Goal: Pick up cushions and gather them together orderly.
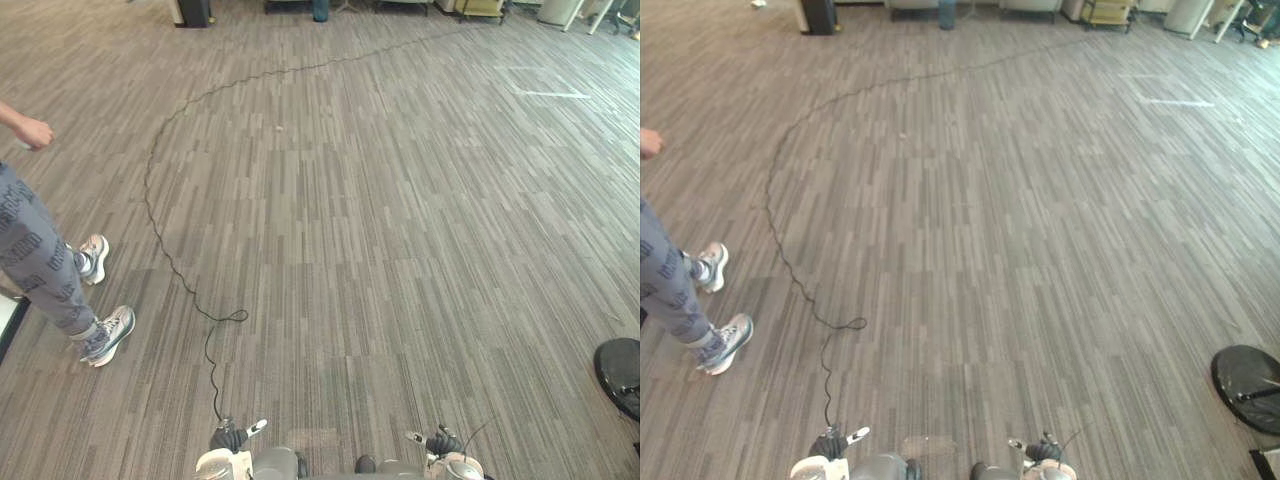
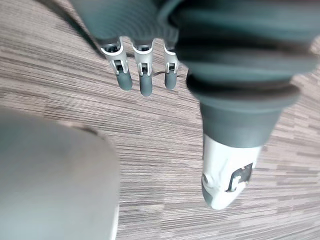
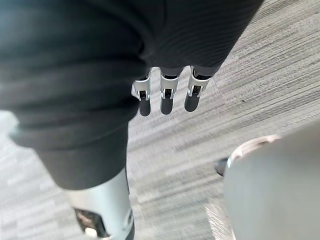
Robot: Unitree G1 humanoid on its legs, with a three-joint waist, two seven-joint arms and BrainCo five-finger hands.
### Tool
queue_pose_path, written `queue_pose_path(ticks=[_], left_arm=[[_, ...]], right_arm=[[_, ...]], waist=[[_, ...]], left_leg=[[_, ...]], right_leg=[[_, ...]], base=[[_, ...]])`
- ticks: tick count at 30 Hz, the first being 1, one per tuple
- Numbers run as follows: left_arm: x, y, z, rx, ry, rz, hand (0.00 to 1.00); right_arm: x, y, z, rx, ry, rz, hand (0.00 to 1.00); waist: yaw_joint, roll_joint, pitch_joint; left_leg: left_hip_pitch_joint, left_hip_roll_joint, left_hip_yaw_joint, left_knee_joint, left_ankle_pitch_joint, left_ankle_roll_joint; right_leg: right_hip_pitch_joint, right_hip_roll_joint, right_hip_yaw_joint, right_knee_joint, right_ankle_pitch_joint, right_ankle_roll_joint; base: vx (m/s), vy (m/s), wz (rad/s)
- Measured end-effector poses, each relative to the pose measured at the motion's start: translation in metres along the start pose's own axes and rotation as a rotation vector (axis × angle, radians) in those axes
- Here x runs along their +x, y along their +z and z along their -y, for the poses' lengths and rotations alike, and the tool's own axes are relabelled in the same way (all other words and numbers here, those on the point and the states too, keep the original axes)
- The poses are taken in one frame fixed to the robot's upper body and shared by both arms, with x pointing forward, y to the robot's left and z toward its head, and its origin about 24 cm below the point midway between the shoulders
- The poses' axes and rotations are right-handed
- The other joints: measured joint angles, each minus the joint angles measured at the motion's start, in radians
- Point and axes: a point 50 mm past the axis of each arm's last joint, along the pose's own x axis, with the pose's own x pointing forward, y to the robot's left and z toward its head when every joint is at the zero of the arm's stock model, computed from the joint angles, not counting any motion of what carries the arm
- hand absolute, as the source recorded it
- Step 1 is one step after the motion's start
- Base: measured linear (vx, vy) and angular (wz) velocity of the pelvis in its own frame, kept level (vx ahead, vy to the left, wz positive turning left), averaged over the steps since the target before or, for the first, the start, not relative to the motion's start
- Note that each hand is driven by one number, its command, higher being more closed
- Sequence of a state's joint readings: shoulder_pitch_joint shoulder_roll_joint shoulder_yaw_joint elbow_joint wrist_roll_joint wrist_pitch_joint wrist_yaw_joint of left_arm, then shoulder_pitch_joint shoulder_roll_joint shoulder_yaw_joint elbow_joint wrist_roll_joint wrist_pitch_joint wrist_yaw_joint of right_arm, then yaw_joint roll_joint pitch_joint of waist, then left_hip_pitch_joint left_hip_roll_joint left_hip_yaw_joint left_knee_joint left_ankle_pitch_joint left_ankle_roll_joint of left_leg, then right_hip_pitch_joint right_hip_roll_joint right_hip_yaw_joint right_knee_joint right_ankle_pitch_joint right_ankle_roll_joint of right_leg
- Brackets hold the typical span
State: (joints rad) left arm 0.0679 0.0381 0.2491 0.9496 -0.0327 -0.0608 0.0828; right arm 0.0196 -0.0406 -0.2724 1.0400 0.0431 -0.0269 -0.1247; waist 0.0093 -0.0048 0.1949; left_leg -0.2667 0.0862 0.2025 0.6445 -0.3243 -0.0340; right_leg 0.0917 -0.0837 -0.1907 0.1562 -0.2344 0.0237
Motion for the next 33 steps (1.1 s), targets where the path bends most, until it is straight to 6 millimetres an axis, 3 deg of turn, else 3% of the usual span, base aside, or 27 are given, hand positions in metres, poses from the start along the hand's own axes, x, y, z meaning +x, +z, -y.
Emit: queue_pose_path(ticks=[2, 3, 4, 5, 6, 9, 11, 12, 13, 14, 15, 18, 20, 21, 22, 23, 24, 25, 26, 27, 28, 29, 30, 31, 33], left_arm=[[0.000, 0.006, 0.002, -0.026, -0.002, 0.026, 0.00], [0.000, 0.008, 0.004, -0.033, -0.004, 0.037, 0.00], [0.000, 0.008, 0.004, -0.034, -0.003, 0.041, 0.00], [0.001, 0.010, 0.003, -0.038, 0.000, 0.051, 0.00], [0.001, 0.011, 0.000, -0.066, 0.013, 0.054, 0.00], [0.002, 0.013, -0.007, -0.076, 0.035, 0.055, 0.00], [0.001, 0.010, -0.007, -0.055, 0.034, 0.041, 0.00], [0.002, 0.011, -0.009, -0.017, 0.030, 0.039, 0.00], [0.002, 0.009, -0.009, -0.002, 0.025, 0.028, 0.00], [0.001, 0.007, -0.008, 0.016, 0.019, 0.019, 0.00], [0.001, 0.007, -0.007, 0.014, 0.018, 0.019, 0.00], [0.002, 0.009, 0.002, -0.002, 0.002, 0.024, 0.00], [0.001, 0.008, 0.011, -0.011, -0.017, 0.018, 0.00], [0.001, 0.007, 0.013, -0.013, -0.024, 0.016, 0.00], [0.001, 0.006, 0.014, -0.010, -0.028, 0.013, 0.00], [0.000, 0.005, 0.013, -0.005, -0.027, 0.010, 0.00], [0.002, 0.006, 0.020, -0.017, -0.039, 0.000, 0.00], [0.003, 0.013, 0.023, -0.014, -0.054, 0.021, 0.00], [0.004, 0.016, 0.026, -0.027, -0.063, 0.030, 0.00], [0.004, 0.015, 0.025, -0.033, -0.060, 0.026, 0.00], [0.003, 0.013, 0.026, -0.054, -0.050, 0.018, 0.00], [0.002, 0.013, 0.024, -0.076, -0.041, 0.025, 0.00], [0.002, 0.013, 0.024, -0.086, -0.041, 0.030, 0.00], [0.001, 0.014, 0.023, -0.089, -0.038, 0.036, 0.00], [0.000, 0.018, 0.016, -0.088, -0.027, 0.071, 0.00]], right_arm=[[0.000, 0.000, 0.002, -0.004, -0.009, 0.000, 0.00], [0.000, -0.001, 0.001, -0.004, -0.008, -0.005, 0.00], [0.000, -0.003, 0.001, -0.005, -0.008, -0.012, 0.00], [0.000, -0.003, -0.007, -0.010, 0.016, -0.024, 0.00], [0.000, 0.000, -0.015, -0.003, 0.032, -0.018, 0.00], [0.000, 0.004, -0.021, 0.013, 0.046, -0.005, 0.00], [-0.001, 0.003, -0.021, 0.016, 0.046, -0.001, 0.00], [-0.002, 0.005, -0.021, 0.025, 0.048, 0.022, 0.00], [-0.002, 0.007, -0.020, 0.024, 0.047, 0.028, 0.00], [-0.002, 0.004, -0.017, 0.029, 0.041, 0.026, 0.00], [-0.003, 0.005, -0.016, 0.029, 0.038, 0.036, 0.00], [-0.002, 0.020, -0.017, 0.055, 0.046, 0.101, 0.00], [-0.001, 0.032, -0.018, 0.085, 0.051, 0.141, 0.00], [-0.001, 0.034, -0.018, 0.085, 0.052, 0.145, 0.00], [-0.001, 0.032, -0.018, 0.085, 0.051, 0.141, 0.00], [-0.002, 0.026, -0.017, 0.083, 0.049, 0.120, 0.00], [0.001, 0.035, -0.013, 0.111, 0.039, 0.136, 0.00], [0.003, 0.042, -0.013, 0.129, 0.038, 0.146, 0.00], [0.002, 0.041, -0.014, 0.157, 0.042, 0.146, 0.00], [0.002, 0.040, -0.013, 0.166, 0.038, 0.144, 0.00], [0.001, 0.039, -0.011, 0.167, 0.036, 0.147, 0.00], [-0.001, 0.037, -0.009, 0.159, 0.033, 0.155, 0.00], [-0.001, 0.035, -0.009, 0.156, 0.034, 0.153, 0.00], [-0.002, 0.033, -0.014, 0.146, 0.046, 0.147, 0.00], [-0.004, 0.026, -0.022, 0.153, 0.062, 0.125, 0.00]], waist=[[0.016, 0.003, 0.003], [0.030, 0.002, 0.006], [0.044, -0.008, 0.002], [0.048, -0.019, -0.006], [0.052, -0.021, -0.005], [0.054, -0.041, -0.011], [0.051, -0.041, -0.010], [0.045, -0.059, 0.006], [0.035, -0.056, 0.013], [0.026, -0.060, 0.014], [0.025, -0.060, 0.014], [0.005, -0.047, 0.021], [-0.016, -0.023, 0.037], [-0.020, -0.021, 0.040], [-0.021, -0.023, 0.039], [-0.023, -0.042, 0.033], [-0.019, 0.009, 0.034], [-0.019, 0.023, 0.035], [-0.022, 0.035, 0.038], [-0.024, 0.038, 0.040], [-0.026, 0.054, 0.049], [-0.020, 0.069, 0.053], [-0.017, 0.071, 0.053], [-0.005, 0.059, 0.059], [0.017, 0.033, 0.051]], left_leg=[[-0.080, -0.006, -0.034, -0.142, 0.069, -0.025], [-0.085, -0.014, -0.046, -0.229, 0.188, -0.035], [-0.067, -0.035, -0.023, -0.243, 0.232, 0.000], [-0.076, -0.049, 0.006, -0.211, 0.180, 0.011], [-0.095, -0.044, 0.017, -0.147, 0.142, 0.043], [-0.066, -0.056, 0.051, -0.116, 0.084, 0.078], [0.011, -0.069, 0.047, -0.151, 0.012, 0.079], [0.100, -0.092, 0.041, -0.184, -0.023, 0.084], [0.140, -0.099, 0.032, -0.199, -0.029, 0.084], [0.230, -0.100, 0.021, -0.240, -0.040, 0.086], [0.274, -0.099, 0.015, -0.269, -0.041, 0.087], [0.425, -0.075, -0.016, -0.402, -0.041, 0.086], [0.505, -0.050, -0.027, -0.456, -0.040, 0.085], [0.544, -0.048, -0.042, -0.466, -0.041, 0.083], [0.567, -0.051, -0.057, -0.468, -0.045, 0.072], [0.614, -0.070, -0.090, -0.465, -0.056, 0.048], [0.644, -0.032, -0.117, -0.460, -0.057, 0.024], [0.631, -0.018, -0.131, -0.432, -0.016, -0.038], [0.613, -0.007, -0.158, -0.337, 0.077, -0.063], [0.601, -0.003, -0.162, -0.292, 0.110, -0.057], [0.529, 0.019, -0.168, -0.074, 0.253, -0.066], [0.414, 0.059, -0.178, 0.182, 0.357, -0.108], [0.342, 0.085, -0.170, 0.318, 0.321, -0.108], [0.231, 0.131, -0.131, 0.500, 0.240, -0.088], [0.099, 0.155, -0.090, 0.557, 0.144, -0.048]], right_leg=[[0.030, -0.056, 0.010, -0.005, -0.037, 0.050], [0.048, -0.084, 0.024, -0.011, -0.055, 0.076], [0.065, -0.105, 0.036, -0.028, -0.064, 0.087], [0.079, -0.123, 0.063, -0.055, -0.036, 0.054], [0.086, -0.127, 0.079, -0.072, 0.011, 0.059], [0.076, -0.152, 0.115, -0.005, 0.067, 0.111], [-0.025, -0.161, 0.153, 0.283, 0.080, 0.131], [-0.181, -0.189, 0.178, 0.648, 0.177, 0.123], [-0.230, -0.190, 0.177, 0.778, 0.170, 0.111], [-0.303, -0.180, 0.142, 0.927, 0.117, 0.067], [-0.332, -0.171, 0.118, 0.956, 0.091, 0.055], [-0.514, -0.107, -0.044, 0.849, -0.007, 0.033], [-0.583, -0.035, -0.127, 0.588, 0.018, 0.004], [-0.582, 0.010, -0.149, 0.375, 0.090, -0.017], [-0.577, 0.030, -0.160, 0.267, 0.141, -0.031], [-0.561, 0.052, -0.154, 0.105, 0.278, -0.105], [-0.557, 0.085, -0.152, 0.165, 0.325, -0.181], [-0.575, 0.086, -0.157, 0.225, 0.262, -0.201], [-0.558, 0.086, -0.175, 0.296, 0.186, -0.199], [-0.539, 0.088, -0.180, 0.301, 0.163, -0.196], [-0.462, 0.111, -0.180, 0.280, 0.114, -0.189], [-0.385, 0.139, -0.169, 0.239, 0.083, -0.189], [-0.344, 0.154, -0.166, 0.223, 0.068, -0.191], [-0.261, 0.170, -0.150, 0.194, 0.036, -0.190], [-0.138, 0.171, -0.118, 0.131, 0.003, -0.175]], base=[[0.34, 0.242, -0.18], [0.46, 0.359, -0.32], [0.54, 0.348, -0.36], [0.71, 0.404, -0.30], [0.53, 0.262, -0.21], [0.49, 0.272, -0.15], [0.47, 0.255, -0.17], [0.40, 0.158, 0.10], [0.51, 0.134, 0.32], [0.38, 0.071, 0.32], [0.52, 0.078, 0.35], [0.62, 0.029, 0.31], [0.63, -0.041, 0.37], [0.67, -0.071, 0.34], [0.75, -0.114, 0.44], [0.77, -0.108, 0.31], [0.91, -0.123, 0.22], [0.89, -0.140, 0.09], [0.59, -0.117, 0.09], [0.76, -0.168, 0.09], [0.72, -0.108, 0.00], [0.84, -0.103, -0.03], [0.65, -0.023, -0.13], [0.52, -0.015, -0.13], [0.61, -0.022, -0.25]])
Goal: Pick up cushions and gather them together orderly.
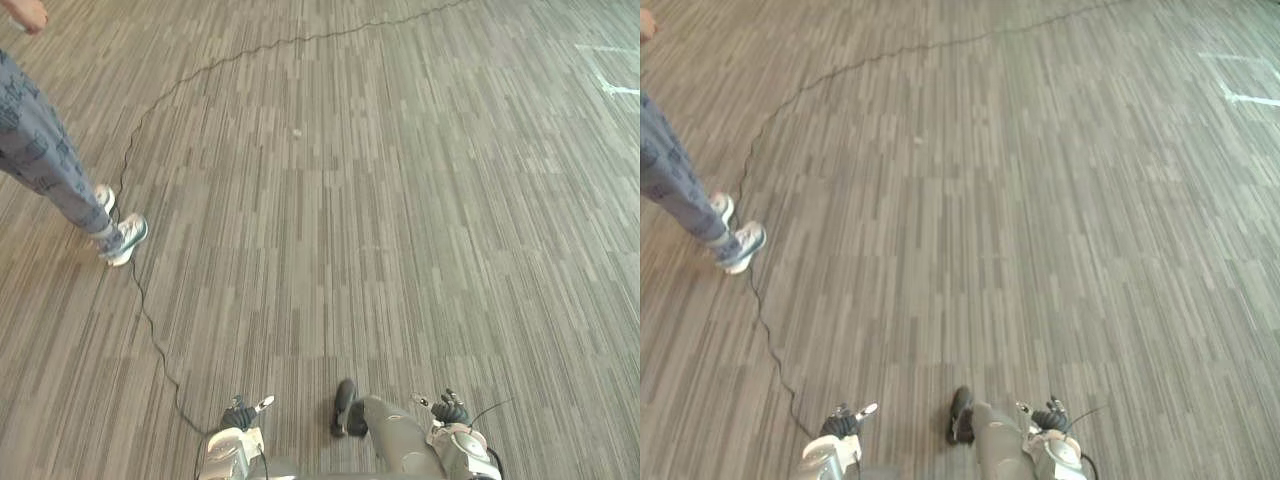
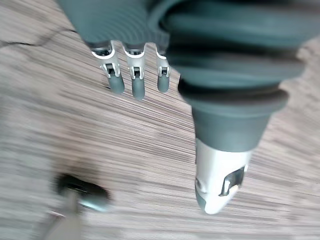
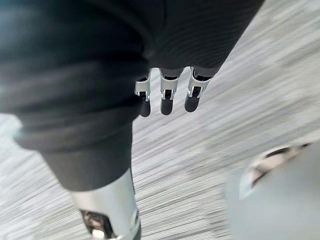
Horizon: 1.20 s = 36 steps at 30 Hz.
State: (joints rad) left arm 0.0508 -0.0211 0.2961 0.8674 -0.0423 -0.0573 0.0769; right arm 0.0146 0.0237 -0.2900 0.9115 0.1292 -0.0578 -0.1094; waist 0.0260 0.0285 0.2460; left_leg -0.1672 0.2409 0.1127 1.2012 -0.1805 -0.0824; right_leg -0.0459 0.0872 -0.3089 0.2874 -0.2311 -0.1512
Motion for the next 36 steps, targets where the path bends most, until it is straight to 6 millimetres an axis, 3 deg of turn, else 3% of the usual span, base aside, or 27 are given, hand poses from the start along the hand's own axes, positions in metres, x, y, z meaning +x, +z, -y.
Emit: queue_pose_path(ticks=[2, 3, 5, 6, 7, 8, 10, 12, 13, 15, 16, 18, 20, 21, 22, 23, 24, 26, 27, 28, 29, 30, 31, 32, 33, 34, 36], left_arm=[[-0.002, 0.001, -0.005, -0.001, 0.011, 0.019, 0.00], [-0.002, 0.001, -0.006, -0.004, 0.012, 0.021, 0.00], [-0.003, 0.001, -0.006, -0.023, 0.016, 0.030, 0.00], [-0.004, 0.000, -0.006, -0.030, 0.016, 0.035, 0.00], [-0.004, 0.000, -0.005, -0.042, 0.016, 0.036, 0.00], [-0.004, 0.001, -0.004, -0.035, 0.012, 0.037, 0.00], [-0.002, 0.005, -0.009, -0.012, 0.018, 0.049, 0.00], [-0.001, 0.006, -0.011, -0.005, 0.020, 0.047, 0.00], [0.000, 0.007, -0.010, 0.017, 0.013, 0.044, 0.00], [0.001, 0.002, -0.011, 0.047, 0.008, 0.015, 0.00], [0.002, 0.000, -0.013, 0.068, 0.008, -0.005, 0.00], [0.001, -0.005, -0.012, 0.076, 0.005, -0.031, 0.00], [0.001, -0.006, -0.009, 0.070, -0.001, -0.033, 0.00], [0.001, -0.007, -0.010, 0.070, 0.000, -0.037, 0.00], [0.001, -0.010, -0.010, 0.074, 0.000, -0.049, 0.00], [0.000, -0.012, -0.009, 0.083, -0.003, -0.057, 0.00], [0.000, -0.012, -0.009, 0.087, -0.006, -0.060, 0.00], [-0.001, -0.018, -0.008, 0.104, -0.011, -0.084, 0.00], [-0.001, -0.018, -0.008, 0.114, -0.011, -0.085, 0.00], [-0.002, -0.023, -0.005, 0.112, -0.019, -0.100, 0.00], [-0.003, -0.025, -0.003, 0.111, -0.022, -0.105, 0.00], [-0.001, -0.021, 0.003, 0.114, -0.036, -0.093, 0.00], [-0.001, -0.019, 0.006, 0.093, -0.035, -0.084, 0.00], [-0.002, -0.020, 0.007, 0.078, -0.032, -0.083, 0.00], [-0.003, -0.017, 0.008, 0.070, -0.034, -0.068, 0.00], [-0.002, -0.012, 0.006, 0.072, -0.031, -0.047, 0.00], [-0.001, -0.004, 0.001, 0.077, -0.022, -0.008, 0.00]], right_arm=[[-0.002, -0.006, -0.007, -0.010, 0.018, -0.020, 0.00], [-0.001, -0.006, -0.010, -0.006, 0.026, -0.024, 0.00], [0.000, -0.008, -0.014, -0.009, 0.031, -0.049, 0.00], [0.001, -0.009, -0.013, -0.015, 0.028, -0.059, 0.00], [0.001, -0.012, -0.011, -0.023, 0.019, -0.075, 0.00], [0.000, -0.015, -0.012, -0.022, 0.020, -0.084, 0.00], [-0.002, -0.019, -0.019, -0.017, 0.034, -0.098, 0.00], [-0.003, -0.022, -0.014, 0.001, 0.018, -0.106, 0.00], [-0.003, -0.024, -0.011, 0.017, 0.004, -0.111, 0.00], [-0.004, -0.025, -0.010, 0.019, 0.005, -0.111, 0.00], [-0.003, -0.022, -0.010, 0.014, 0.014, -0.100, 0.00], [-0.002, -0.014, -0.008, 0.002, 0.017, -0.065, 0.00], [-0.002, -0.007, -0.009, -0.022, 0.025, -0.025, 0.00], [-0.001, -0.007, -0.009, -0.022, 0.027, -0.021, 0.00], [-0.001, -0.005, -0.006, -0.026, 0.026, -0.014, 0.00], [0.000, -0.003, -0.004, -0.032, 0.024, -0.011, 0.00], [0.000, -0.003, -0.004, -0.034, 0.024, -0.011, 0.00], [0.001, -0.005, 0.002, -0.048, 0.013, -0.029, 0.00], [0.000, -0.008, 0.007, -0.047, 0.002, -0.039, 0.00], [0.001, -0.005, 0.009, -0.051, 0.002, -0.027, 0.00], [0.001, -0.004, 0.010, -0.057, 0.001, -0.020, 0.00], [0.001, 0.000, 0.012, -0.065, -0.003, -0.004, 0.00], [0.001, 0.003, 0.013, -0.085, -0.004, 0.012, 0.00], [0.001, 0.005, 0.013, -0.094, -0.005, 0.019, 0.00], [0.002, 0.007, 0.012, -0.102, -0.001, 0.027, 0.00], [0.001, 0.005, 0.008, -0.109, 0.009, 0.020, 0.00], [-0.001, -0.002, -0.003, -0.122, 0.042, -0.003, 0.00]], waist=[[0.024, -0.014, -0.008], [0.034, -0.023, -0.008], [0.040, -0.034, -0.005], [0.047, -0.036, -0.007], [0.064, -0.028, -0.010], [0.073, -0.031, -0.020], [0.068, -0.086, -0.033], [0.067, -0.099, -0.040], [0.065, -0.105, -0.044], [0.059, -0.104, -0.041], [0.046, -0.110, -0.038], [0.022, -0.090, -0.031], [0.020, -0.083, -0.029], [0.020, -0.084, -0.029], [0.014, -0.083, -0.029], [0.001, -0.080, -0.030], [-0.007, -0.080, -0.030], [-0.036, -0.076, -0.027], [-0.037, -0.072, -0.030], [-0.038, -0.039, -0.041], [-0.039, -0.019, -0.044], [-0.047, -0.003, -0.036], [-0.044, 0.020, -0.024], [-0.041, 0.033, -0.019], [-0.036, 0.038, -0.013], [-0.028, 0.029, -0.008], [-0.013, -0.011, -0.004]], left_leg=[[-0.116, 0.007, 0.048, -0.089, -0.066, 0.021], [-0.167, -0.012, 0.069, -0.243, -0.087, 0.029], [-0.192, -0.090, 0.061, -0.617, -0.058, 0.026], [-0.194, -0.130, 0.039, -0.848, 0.025, 0.009], [-0.199, -0.139, 0.017, -0.961, 0.167, -0.012], [-0.189, -0.155, 0.013, -0.954, 0.254, 0.015], [-0.195, -0.193, 0.044, -0.900, 0.209, 0.080], [-0.194, -0.203, 0.071, -0.789, 0.117, 0.115], [-0.160, -0.215, 0.079, -0.761, 0.066, 0.129], [-0.058, -0.225, 0.087, -0.786, -0.022, 0.125], [0.000, -0.240, 0.092, -0.797, -0.051, 0.131], [0.124, -0.236, 0.101, -0.847, -0.087, 0.132], [0.263, -0.212, 0.139, -0.912, -0.134, 0.111], [0.284, -0.210, 0.147, -0.924, -0.139, 0.107], [0.350, -0.204, 0.177, -0.977, -0.149, 0.092], [0.402, -0.202, 0.197, -1.028, -0.157, 0.079], [0.418, -0.203, 0.205, -1.045, -0.159, 0.073], [0.484, -0.209, 0.206, -1.094, -0.169, 0.051], [0.520, -0.211, 0.203, -1.089, -0.178, 0.036], [0.533, -0.174, 0.198, -1.043, -0.181, 0.029], [0.511, -0.149, 0.189, -0.964, -0.180, 0.027], [0.449, -0.112, 0.170, -0.770, -0.146, -0.016], [0.344, -0.059, 0.129, -0.490, -0.027, -0.024], [0.282, -0.025, 0.107, -0.337, 0.058, -0.029], [0.188, 0.018, 0.102, -0.128, 0.030, -0.024], [0.126, 0.034, 0.096, -0.033, 0.000, -0.021], [0.025, 0.026, 0.094, -0.029, -0.051, 0.004]], right_leg=[[0.104, -0.008, 0.046, -0.074, -0.015, 0.026], [0.167, -0.028, 0.067, -0.116, -0.019, 0.046], [0.241, -0.079, 0.098, -0.156, -0.033, 0.074], [0.278, -0.106, 0.126, -0.188, -0.043, 0.098], [0.318, -0.120, 0.166, -0.225, -0.050, 0.115], [0.336, -0.135, 0.191, -0.232, -0.049, 0.121], [0.324, -0.200, 0.211, -0.190, -0.016, 0.160], [0.297, -0.228, 0.253, -0.059, 0.029, 0.209], [0.249, -0.241, 0.271, 0.091, 0.063, 0.233], [0.098, -0.271, 0.284, 0.466, 0.203, 0.251], [0.000, -0.302, 0.264, 0.684, 0.176, 0.228], [-0.113, -0.319, 0.186, 0.827, 0.092, 0.185], [-0.248, -0.302, 0.064, 0.751, -0.001, 0.177], [-0.264, -0.298, 0.044, 0.719, -0.010, 0.176], [-0.301, -0.274, -0.022, 0.571, -0.016, 0.170], [-0.326, -0.247, -0.093, 0.389, 0.003, 0.161], [-0.336, -0.238, -0.114, 0.319, 0.022, 0.158], [-0.337, -0.196, -0.179, 0.083, 0.112, 0.131], [-0.331, -0.169, -0.166, 0.036, 0.213, 0.026], [-0.321, -0.148, -0.172, 0.080, 0.222, -0.034], [-0.316, -0.137, -0.175, 0.102, 0.194, -0.035], [-0.287, -0.113, -0.176, 0.123, 0.145, -0.028], [-0.235, -0.083, -0.151, 0.116, 0.106, -0.027], [-0.202, -0.060, -0.135, 0.103, 0.090, -0.029], [-0.139, -0.022, -0.099, 0.087, 0.060, -0.035], [-0.081, -0.005, -0.064, 0.070, 0.038, -0.035], [0.039, -0.002, 0.009, 0.014, 0.007, -0.024]], base=[[0.56, 0.014, -0.47], [0.61, 0.110, -0.43], [0.65, 0.179, -0.47], [0.76, 0.315, -0.78], [0.75, 0.332, -0.90], [0.63, 0.293, -0.63], [0.61, 0.261, -0.16], [0.78, 0.351, -0.05], [0.70, 0.328, -0.13], [0.49, 0.214, -0.20], [0.39, 0.141, -0.12], [0.52, 0.150, -0.20], [0.48, 0.067, -0.47], [0.42, 0.017, -0.53], [0.45, 0.002, -0.46], [0.47, -0.004, -0.41], [0.54, -0.020, -0.17], [0.62, -0.053, -0.04], [0.84, -0.118, -0.27], [0.85, -0.141, -0.35], [0.70, -0.154, -0.28], [0.68, -0.162, -0.29], [0.67, -0.130, -0.40], [0.67, -0.063, -0.73], [0.53, -0.005, -0.80], [0.79, -0.006, -1.01], [0.61, -0.008, -0.90]])
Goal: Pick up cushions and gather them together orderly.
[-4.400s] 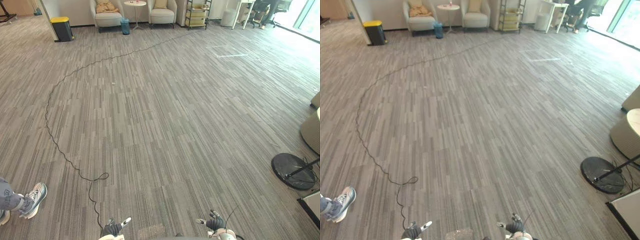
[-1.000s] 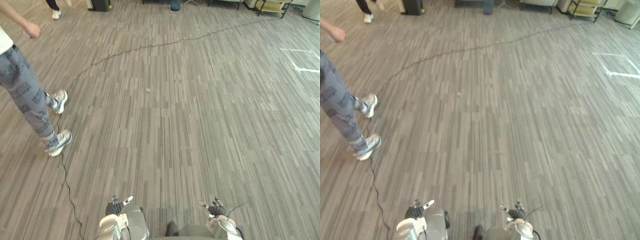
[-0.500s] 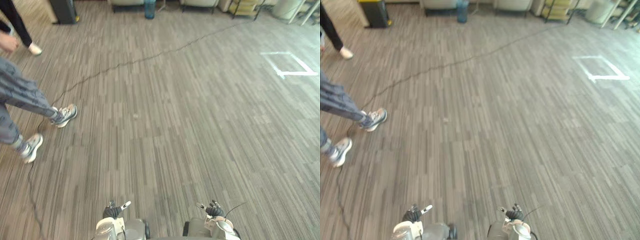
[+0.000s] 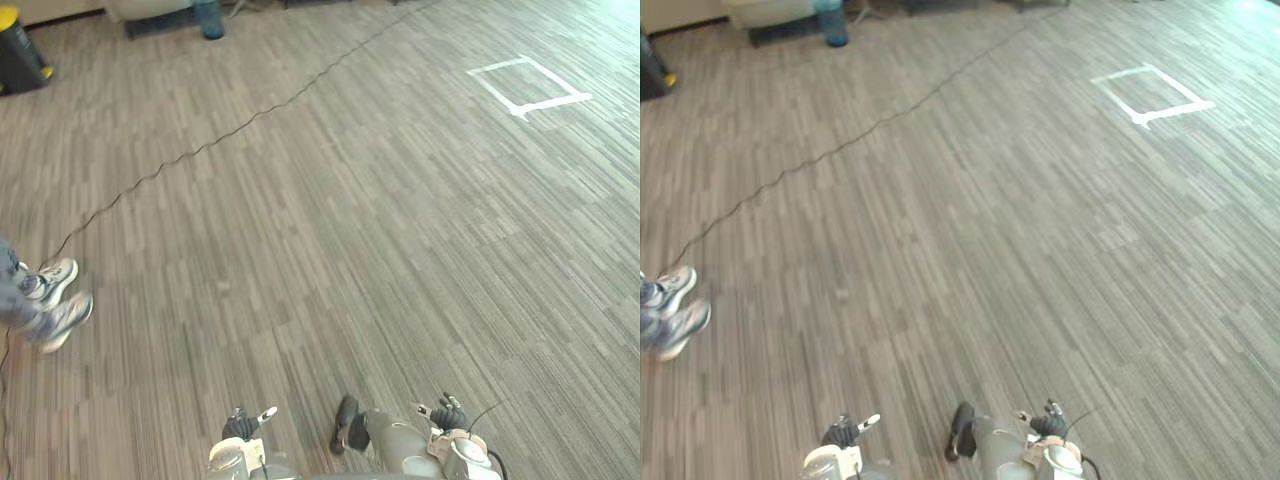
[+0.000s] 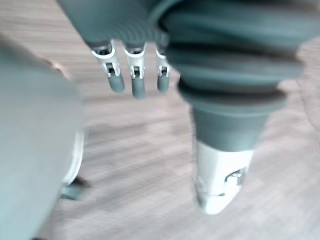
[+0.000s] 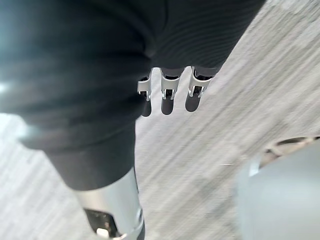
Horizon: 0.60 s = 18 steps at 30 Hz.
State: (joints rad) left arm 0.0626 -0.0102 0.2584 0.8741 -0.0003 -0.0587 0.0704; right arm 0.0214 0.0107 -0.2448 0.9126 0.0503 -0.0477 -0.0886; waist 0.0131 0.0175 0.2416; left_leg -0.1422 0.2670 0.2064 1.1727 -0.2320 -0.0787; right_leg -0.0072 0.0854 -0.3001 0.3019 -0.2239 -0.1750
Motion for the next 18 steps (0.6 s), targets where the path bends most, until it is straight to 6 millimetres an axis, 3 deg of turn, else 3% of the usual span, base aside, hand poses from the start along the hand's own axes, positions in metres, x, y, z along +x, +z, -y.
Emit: queue_pose_path(ticks=[1, 3, 4, 6, 7, 8, 11, 12, 13, 14, 16, 17, 18], left_arm=[[-0.001, 0.001, -0.004, 0.001, 0.008, 0.012, 0.00], [-0.003, 0.000, -0.006, -0.003, 0.014, 0.022, 0.00], [-0.003, 0.001, -0.005, -0.030, 0.021, 0.028, 0.00], [-0.004, 0.000, -0.006, -0.052, 0.034, 0.034, 0.00], [-0.004, -0.001, -0.006, -0.069, 0.037, 0.028, 0.00], [-0.004, -0.003, -0.005, -0.081, 0.039, 0.020, 0.00], [-0.003, -0.003, -0.014, -0.068, 0.060, 0.019, 0.00], [-0.003, -0.003, -0.017, -0.060, 0.066, 0.013, 0.00], [-0.002, -0.004, -0.018, -0.051, 0.067, 0.002, 0.00], [-0.002, -0.008, -0.018, -0.045, 0.067, -0.014, 0.00], [-0.003, -0.015, -0.016, -0.031, 0.064, -0.044, 0.00], [-0.002, -0.015, -0.012, -0.008, 0.048, -0.050, 0.00], [-0.002, -0.014, -0.012, 0.000, 0.045, -0.050, 0.00]], right_arm=[[-0.001, -0.004, -0.006, -0.011, 0.020, -0.010, 0.00], [-0.002, -0.003, -0.015, -0.006, 0.043, -0.009, 0.00], [-0.002, -0.005, -0.016, 0.001, 0.045, -0.018, 0.00], [-0.003, -0.009, -0.018, 0.005, 0.045, -0.035, 0.00], [-0.003, -0.010, -0.017, 0.003, 0.045, -0.042, 0.00], [-0.004, -0.015, -0.016, 0.000, 0.042, -0.063, 0.00], [-0.008, -0.025, -0.022, -0.013, 0.068, -0.087, 0.00], [-0.008, -0.026, -0.022, -0.013, 0.067, -0.090, 0.00], [-0.007, -0.023, -0.020, -0.014, 0.063, -0.079, 0.00], [-0.007, -0.021, -0.021, -0.014, 0.066, -0.068, 0.00], [-0.007, -0.015, -0.023, -0.017, 0.077, -0.037, 0.00], [-0.006, -0.012, -0.024, -0.018, 0.085, -0.023, 0.00], [-0.006, -0.012, -0.025, -0.020, 0.088, -0.022, 0.00]], waist=[[0.003, -0.015, -0.014], [0.019, -0.019, -0.015], [0.038, -0.021, -0.016], [0.053, -0.028, -0.019], [0.054, -0.019, -0.022], [0.062, -0.025, -0.033], [0.065, -0.073, -0.070], [0.066, -0.085, -0.074], [0.061, -0.085, -0.073], [0.053, -0.079, -0.069], [0.042, -0.058, -0.062], [0.040, -0.049, -0.064], [0.040, -0.051, -0.063]], left_leg=[[-0.067, -0.005, 0.003, -0.062, -0.020, 0.008], [-0.156, -0.029, -0.010, -0.229, -0.041, 0.016], [-0.176, -0.067, -0.039, -0.395, -0.041, 0.014], [-0.191, -0.146, -0.136, -0.681, 0.010, -0.013], [-0.191, -0.167, -0.185, -0.815, 0.079, -0.027], [-0.183, -0.179, -0.174, -0.775, 0.176, -0.034], [-0.179, -0.180, -0.078, -0.650, 0.041, 0.024], [-0.147, -0.179, -0.030, -0.629, 0.014, 0.041], [-0.091, -0.183, -0.003, -0.634, -0.009, 0.061], [-0.040, -0.185, 0.005, -0.647, -0.020, 0.068], [0.098, -0.184, 0.038, -0.715, -0.037, 0.085], [0.199, -0.181, 0.056, -0.808, -0.060, 0.076], [0.220, -0.182, 0.064, -0.830, -0.061, 0.075]], right_leg=[[0.051, 0.001, 0.046, -0.047, -0.011, 0.012], [0.132, -0.003, 0.130, -0.102, -0.021, 0.037], [0.169, -0.023, 0.188, -0.110, -0.034, 0.058], [0.212, -0.069, 0.269, -0.120, -0.075, 0.096], [0.234, -0.088, 0.317, -0.124, -0.104, 0.123], [0.259, -0.119, 0.376, -0.118, -0.135, 0.144], [0.192, -0.176, 0.417, 0.045, -0.113, 0.183], [0.129, -0.195, 0.421, 0.201, -0.089, 0.225], [0.049, -0.214, 0.411, 0.388, -0.046, 0.290], [0.010, -0.221, 0.388, 0.494, -0.040, 0.302], [-0.070, -0.265, 0.246, 0.632, -0.057, 0.272], [-0.135, -0.276, 0.121, 0.624, -0.084, 0.234], [-0.149, -0.276, 0.096, 0.607, -0.089, 0.229]], base=[[0.55, 0.048, -1.02], [0.65, 0.132, -1.18], [0.63, 0.239, -1.34], [0.63, 0.303, -1.30], [0.63, 0.399, -1.32], [0.63, 0.414, -1.25], [0.67, 0.413, -1.01], [0.69, 0.415, -1.00], [0.54, 0.316, -0.94], [0.48, 0.276, -0.84], [0.43, 0.215, -0.80], [0.42, 0.171, -0.65], [0.48, 0.171, -0.49]])
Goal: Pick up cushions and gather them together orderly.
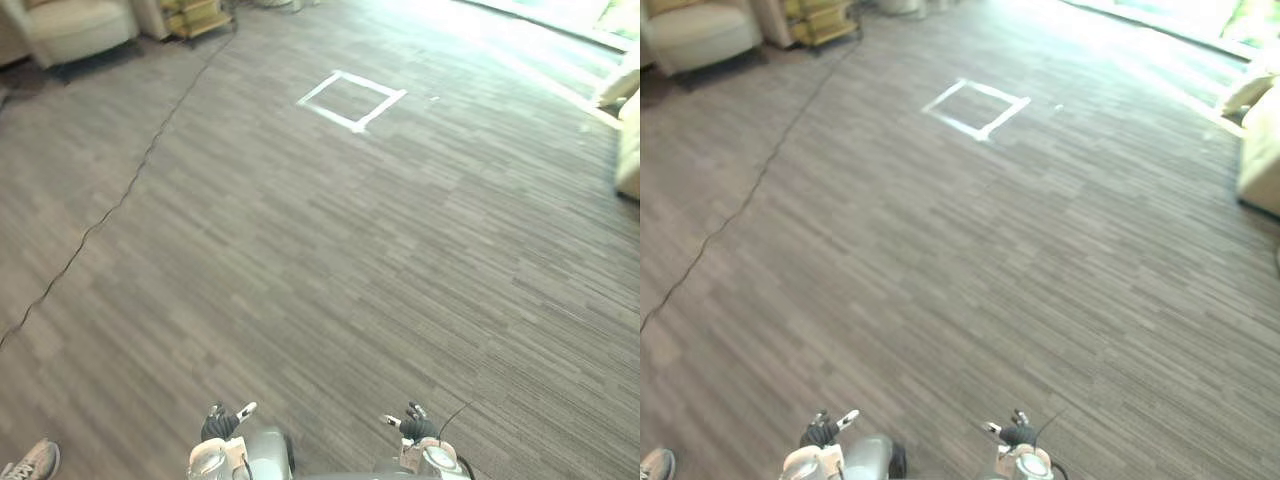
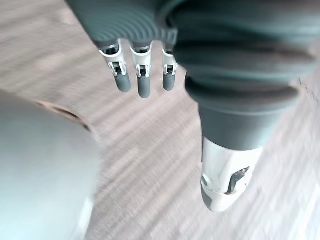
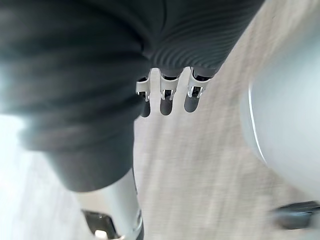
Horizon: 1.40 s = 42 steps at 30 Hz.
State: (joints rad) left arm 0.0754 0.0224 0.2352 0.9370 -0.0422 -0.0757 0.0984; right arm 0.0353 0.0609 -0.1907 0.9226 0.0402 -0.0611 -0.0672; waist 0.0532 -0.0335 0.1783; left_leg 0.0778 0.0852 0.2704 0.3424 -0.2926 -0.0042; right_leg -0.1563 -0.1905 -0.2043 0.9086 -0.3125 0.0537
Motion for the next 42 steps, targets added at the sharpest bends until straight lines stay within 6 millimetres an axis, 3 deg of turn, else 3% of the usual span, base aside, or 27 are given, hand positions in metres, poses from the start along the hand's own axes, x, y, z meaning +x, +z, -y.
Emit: queue_pose_path(ticks=[3, 6, 8, 9, 10, 11, 12, 13, 14, 15, 17, 19, 21, 23, 25, 26, 27, 28, 29, 30, 31, 33, 34, 36, 39, 40, 42], left_arm=[[0.002, 0.001, 0.005, 0.040, -0.025, -0.010, 0.00], [0.001, -0.004, 0.005, 0.071, -0.033, -0.029, 0.00], [0.000, -0.008, -0.003, 0.095, -0.022, -0.037, 0.00], [-0.001, -0.012, -0.004, 0.099, -0.020, -0.051, 0.00], [-0.002, -0.014, -0.004, 0.086, -0.017, -0.053, 0.00], [-0.002, -0.013, -0.004, 0.062, -0.008, -0.046, 0.00], [-0.002, -0.012, -0.003, 0.040, -0.005, -0.043, 0.00], [-0.002, -0.011, 0.000, 0.025, -0.009, -0.035, 0.00], [-0.003, -0.009, 0.003, -0.002, -0.015, -0.023, 0.00], [-0.003, -0.007, 0.003, -0.006, -0.013, -0.015, 0.00], [0.000, 0.007, -0.005, 0.008, -0.002, 0.045, 0.00], [0.000, 0.014, -0.004, 0.003, -0.003, 0.082, 0.00], [-0.001, 0.020, -0.001, -0.014, -0.013, 0.114, 0.00], [-0.001, 0.022, 0.002, -0.030, -0.016, 0.125, 0.00], [-0.002, 0.020, 0.004, -0.037, -0.015, 0.122, 0.00], [-0.002, 0.020, 0.004, -0.040, -0.014, 0.124, 0.00], [-0.001, 0.023, -0.001, -0.041, -0.003, 0.133, 0.00], [-0.001, 0.022, -0.004, -0.038, 0.002, 0.131, 0.00], [-0.001, 0.022, -0.008, -0.045, 0.017, 0.127, 0.00], [0.000, 0.023, -0.013, -0.043, 0.031, 0.129, 0.00], [0.001, 0.023, -0.016, -0.021, 0.036, 0.121, 0.00], [0.002, 0.019, -0.016, 0.002, 0.042, 0.090, 0.00], [0.001, 0.013, -0.014, 0.001, 0.044, 0.068, 0.00], [0.001, 0.007, -0.012, 0.021, 0.032, 0.041, 0.00], [0.001, 0.003, -0.005, 0.044, 0.006, 0.021, 0.00], [0.000, 0.000, -0.004, 0.046, 0.003, 0.005, 0.00], [-0.002, -0.008, -0.007, 0.047, 0.010, -0.017, 0.00]], right_arm=[[0.004, 0.009, 0.004, -0.018, 0.000, 0.019, 0.00], [0.007, 0.018, 0.010, -0.038, -0.010, 0.034, 0.00], [0.007, 0.015, 0.012, -0.041, -0.014, 0.021, 0.00], [0.007, 0.014, 0.017, -0.044, -0.025, 0.018, 0.00], [0.007, 0.014, 0.021, -0.045, -0.035, 0.018, 0.00], [0.007, 0.014, 0.023, -0.036, -0.041, 0.016, 0.00], [0.007, 0.016, 0.024, -0.032, -0.045, 0.023, 0.00], [0.008, 0.019, 0.028, -0.041, -0.054, 0.032, 0.00], [0.008, 0.021, 0.029, -0.045, -0.058, 0.037, 0.00], [0.009, 0.020, 0.027, -0.043, -0.054, 0.030, 0.00], [0.008, 0.013, 0.015, -0.036, -0.026, 0.000, 0.00], [0.008, 0.010, 0.013, -0.044, -0.019, -0.019, 0.00], [0.008, 0.010, 0.012, -0.043, -0.020, -0.022, 0.00], [0.008, 0.009, 0.015, -0.045, -0.031, -0.027, 0.00], [0.008, 0.007, 0.017, -0.048, -0.044, -0.033, 0.00], [0.007, 0.004, 0.016, -0.046, -0.043, -0.040, 0.00], [0.005, -0.002, 0.013, -0.039, -0.038, -0.056, 0.00], [0.003, -0.007, 0.012, -0.033, -0.036, -0.069, 0.00], [0.001, -0.011, 0.009, -0.022, -0.031, -0.075, 0.00], [0.001, -0.012, 0.006, -0.013, -0.023, -0.072, 0.00], [0.001, -0.011, 0.004, -0.012, -0.017, -0.066, 0.00], [0.002, -0.006, 0.007, -0.015, -0.023, -0.042, 0.00], [0.002, -0.002, 0.011, -0.020, -0.030, -0.023, 0.00], [0.003, 0.004, 0.013, -0.024, -0.035, 0.003, 0.00], [0.004, 0.009, 0.020, -0.031, -0.047, 0.021, 0.00], [0.004, 0.007, 0.025, -0.038, -0.053, 0.010, 0.00], [0.004, 0.007, 0.028, -0.008, -0.068, 0.010, 0.00]], waist=[[-0.018, 0.004, 0.006], [-0.045, 0.010, 0.019], [-0.052, -0.015, 0.022], [-0.061, -0.007, 0.022], [-0.062, 0.013, 0.020], [-0.058, 0.022, 0.019], [-0.058, 0.039, 0.029], [-0.057, 0.071, 0.044], [-0.047, 0.093, 0.059], [-0.045, 0.089, 0.064], [-0.037, 0.039, 0.080], [-0.018, 0.027, 0.079], [0.003, 0.028, 0.086], [0.008, 0.027, 0.091], [0.021, 0.051, 0.084], [0.031, 0.052, 0.083], [0.041, 0.034, 0.069], [0.040, 0.020, 0.059], [0.042, -0.011, 0.041], [0.047, -0.039, 0.035], [0.034, -0.059, 0.038], [0.006, -0.060, 0.044], [0.001, -0.037, 0.057], [-0.005, -0.019, 0.056], [-0.019, -0.016, 0.057], [-0.031, -0.015, 0.058], [-0.055, -0.016, 0.058]], left_leg=[[0.112, -0.001, 0.046, -0.121, 0.003, -0.005], [0.215, -0.009, 0.073, -0.229, 0.016, -0.058], [0.264, -0.031, 0.056, -0.233, 0.001, -0.092], [0.284, -0.023, 0.021, -0.213, -0.005, -0.103], [0.263, 0.007, -0.006, -0.137, -0.001, -0.110], [0.186, 0.052, -0.039, 0.060, 0.025, -0.152], [0.118, 0.087, -0.071, 0.232, 0.077, -0.157], [0.027, 0.132, -0.113, 0.466, 0.176, -0.176], [-0.054, 0.172, -0.121, 0.684, 0.163, -0.170], [-0.089, 0.180, -0.122, 0.759, 0.140, -0.155], [-0.218, 0.137, -0.115, 0.789, 0.064, -0.101], [-0.308, 0.108, -0.113, 0.675, 0.025, -0.088], [-0.385, 0.049, -0.142, 0.420, 0.018, -0.074], [-0.412, -0.023, -0.200, 0.059, 0.103, -0.088], [-0.429, -0.012, -0.213, -0.187, 0.197, -0.106], [-0.440, 0.001, -0.202, -0.165, 0.236, -0.094], [-0.456, -0.011, -0.177, -0.074, 0.300, -0.080], [-0.465, -0.017, -0.164, -0.041, 0.305, -0.072], [-0.454, -0.031, -0.123, 0.001, 0.305, -0.038], [-0.418, -0.060, -0.095, 0.015, 0.259, 0.002], [-0.366, -0.097, -0.088, 0.022, 0.213, 0.013], [-0.266, -0.137, -0.092, 0.024, 0.140, 0.031], [-0.179, -0.141, -0.093, 0.007, 0.100, 0.037], [-0.055, -0.137, -0.098, -0.056, 0.056, 0.048], [0.082, -0.124, -0.110, -0.140, 0.018, 0.037], [0.146, -0.122, -0.117, -0.195, -0.001, 0.023], [0.219, -0.124, -0.128, -0.242, -0.018, -0.006]], right_leg=[[-0.110, 0.027, -0.172, -0.238, 0.004, -0.020], [-0.175, 0.080, -0.273, -0.544, 0.168, -0.066], [-0.194, 0.107, -0.257, -0.621, 0.260, -0.130], [-0.198, 0.125, -0.215, -0.591, 0.343, -0.207], [-0.200, 0.141, -0.223, -0.548, 0.298, -0.218], [-0.172, 0.170, -0.223, -0.551, 0.253, -0.215], [-0.136, 0.195, -0.213, -0.572, 0.243, -0.215], [-0.072, 0.245, -0.193, -0.614, 0.233, -0.224], [0.011, 0.292, -0.157, -0.650, 0.213, -0.238], [0.053, 0.306, -0.134, -0.664, 0.199, -0.238], [0.226, 0.312, -0.036, -0.744, 0.157, -0.237], [0.290, 0.310, 0.034, -0.782, 0.150, -0.211], [0.356, 0.293, 0.102, -0.825, 0.134, -0.184], [0.414, 0.254, 0.156, -0.865, 0.111, -0.150], [0.477, 0.246, 0.221, -0.902, 0.064, -0.115], [0.503, 0.238, 0.236, -0.900, 0.030, -0.109], [0.526, 0.203, 0.261, -0.873, -0.006, -0.094], [0.516, 0.189, 0.269, -0.842, -0.017, -0.087], [0.459, 0.153, 0.267, -0.670, -0.037, -0.050], [0.359, 0.119, 0.268, -0.416, -0.021, -0.017], [0.251, 0.077, 0.262, -0.155, 0.070, 0.047], [0.156, 0.024, 0.205, 0.092, 0.088, 0.044], [0.112, 0.003, 0.152, 0.149, 0.072, 0.018], [0.024, -0.005, 0.048, 0.122, 0.038, -0.005], [-0.123, 0.043, -0.083, -0.183, 0.019, -0.012], [-0.163, 0.084, -0.116, -0.440, 0.110, -0.013], [-0.184, 0.128, -0.112, -0.638, 0.206, -0.024]], base=[[0.37, 0.083, -0.32], [0.48, 0.032, -0.08], [0.57, -0.074, 0.10], [0.50, -0.140, 0.13], [0.63, -0.212, 0.05], [0.74, -0.266, -0.15], [0.62, -0.195, -0.36], [0.63, -0.115, -0.71], [0.50, -0.032, -0.83], [0.62, -0.042, -0.91], [0.68, -0.081, -0.88], [0.57, -0.021, -1.09], [0.55, 0.100, -1.06], [0.50, 0.183, -0.74], [0.63, 0.334, -0.98], [0.61, 0.361, -0.92], [0.65, 0.359, -0.60], [0.70, 0.323, -0.62], [0.83, 0.373, -0.59], [0.84, 0.384, -0.51], [0.66, 0.328, -0.15], [0.57, 0.262, 0.17], [0.72, 0.291, 0.08], [0.63, 0.207, -0.01], [0.61, 0.080, 0.13], [0.56, 0.038, 0.18], [0.78, -0.011, 0.27]])
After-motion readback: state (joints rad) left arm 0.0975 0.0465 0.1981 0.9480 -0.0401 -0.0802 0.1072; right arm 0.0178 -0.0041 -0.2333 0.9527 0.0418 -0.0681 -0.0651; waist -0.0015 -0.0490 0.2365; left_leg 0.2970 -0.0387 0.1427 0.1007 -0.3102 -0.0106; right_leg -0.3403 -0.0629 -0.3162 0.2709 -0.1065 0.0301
